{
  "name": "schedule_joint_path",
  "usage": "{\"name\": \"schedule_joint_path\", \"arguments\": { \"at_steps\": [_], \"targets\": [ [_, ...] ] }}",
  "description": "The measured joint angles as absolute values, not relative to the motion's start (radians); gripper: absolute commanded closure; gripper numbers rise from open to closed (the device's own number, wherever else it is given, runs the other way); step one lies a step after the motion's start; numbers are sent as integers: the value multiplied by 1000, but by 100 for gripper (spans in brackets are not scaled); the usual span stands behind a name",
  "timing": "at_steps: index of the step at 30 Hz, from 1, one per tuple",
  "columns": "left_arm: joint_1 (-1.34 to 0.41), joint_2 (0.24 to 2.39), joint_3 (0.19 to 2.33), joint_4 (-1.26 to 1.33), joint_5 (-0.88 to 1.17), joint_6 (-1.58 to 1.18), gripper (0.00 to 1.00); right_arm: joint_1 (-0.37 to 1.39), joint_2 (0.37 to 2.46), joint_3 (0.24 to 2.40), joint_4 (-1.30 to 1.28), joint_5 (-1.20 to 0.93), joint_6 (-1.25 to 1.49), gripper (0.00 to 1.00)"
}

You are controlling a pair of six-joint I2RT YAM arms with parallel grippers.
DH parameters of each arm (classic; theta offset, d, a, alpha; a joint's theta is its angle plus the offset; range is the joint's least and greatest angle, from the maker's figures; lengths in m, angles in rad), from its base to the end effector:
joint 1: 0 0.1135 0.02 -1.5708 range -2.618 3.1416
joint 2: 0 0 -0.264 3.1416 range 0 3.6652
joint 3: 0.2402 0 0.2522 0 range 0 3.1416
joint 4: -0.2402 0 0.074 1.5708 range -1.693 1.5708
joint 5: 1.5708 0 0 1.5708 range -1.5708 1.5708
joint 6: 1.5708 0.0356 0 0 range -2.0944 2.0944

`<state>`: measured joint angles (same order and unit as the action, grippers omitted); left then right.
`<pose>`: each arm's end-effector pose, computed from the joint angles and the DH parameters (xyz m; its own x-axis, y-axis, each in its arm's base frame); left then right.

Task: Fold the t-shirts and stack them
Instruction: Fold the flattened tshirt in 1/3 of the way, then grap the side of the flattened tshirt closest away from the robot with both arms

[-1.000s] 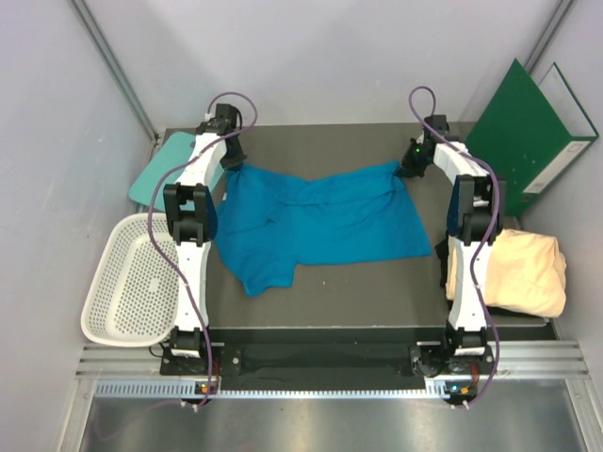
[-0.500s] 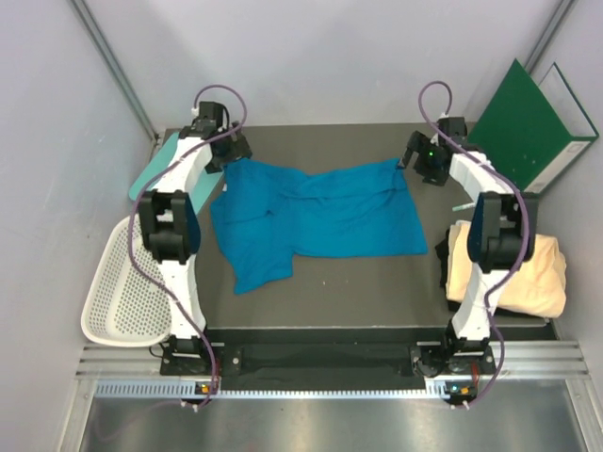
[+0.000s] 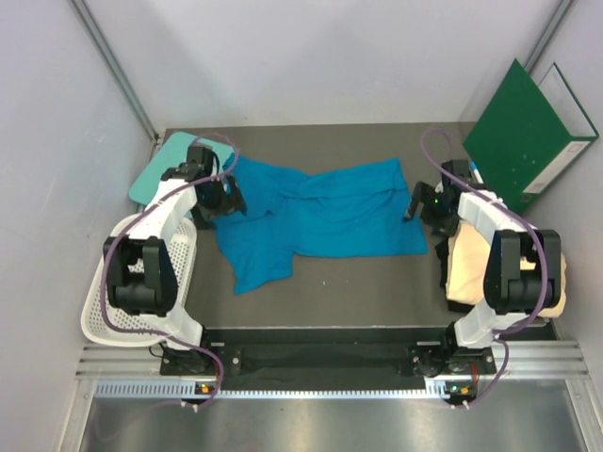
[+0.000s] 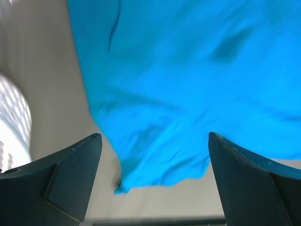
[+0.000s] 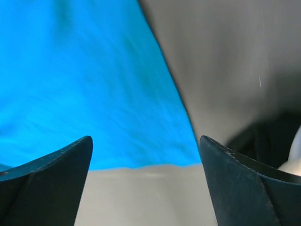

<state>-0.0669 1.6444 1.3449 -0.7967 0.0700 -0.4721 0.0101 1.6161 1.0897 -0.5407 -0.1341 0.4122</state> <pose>0.3403 -0.0253 0.2644 -0.8352 -0.3987 -0.3787 -0.3158 0.9116 -0.2632 0.3266 0.0081 0.2103 -0.8323 0.3887 -0.3953 0.2826 0.9109 0.3007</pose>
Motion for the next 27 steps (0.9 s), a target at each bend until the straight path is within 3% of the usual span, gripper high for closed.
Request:
{"name": "schedule_joint_path", "arguments": {
  "at_steps": [5, 17, 19, 20, 23, 27],
  "targets": [
    [-67, 1612, 1188, -880, 89, -473, 1, 10, 1617, 1053, -605, -113, 412, 26],
    [-73, 1522, 1060, -991, 115, -445, 1, 25, 1729, 1087, -654, -60, 421, 43],
    [-79, 1522, 1047, -1002, 126, -434, 1, 33, 1750, 1103, -664, -52, 423, 61],
    [-83, 1522, 1040, -1004, 131, -428, 1, 38, 1758, 1113, -667, -49, 426, 77],
    [-98, 1522, 1026, -1015, 146, -410, 1, 51, 1780, 1134, -670, -46, 431, 100],
    [-125, 1522, 1015, -1039, 157, -391, 2, 64, 1805, 1156, -674, -54, 437, 100]
  ]
}}
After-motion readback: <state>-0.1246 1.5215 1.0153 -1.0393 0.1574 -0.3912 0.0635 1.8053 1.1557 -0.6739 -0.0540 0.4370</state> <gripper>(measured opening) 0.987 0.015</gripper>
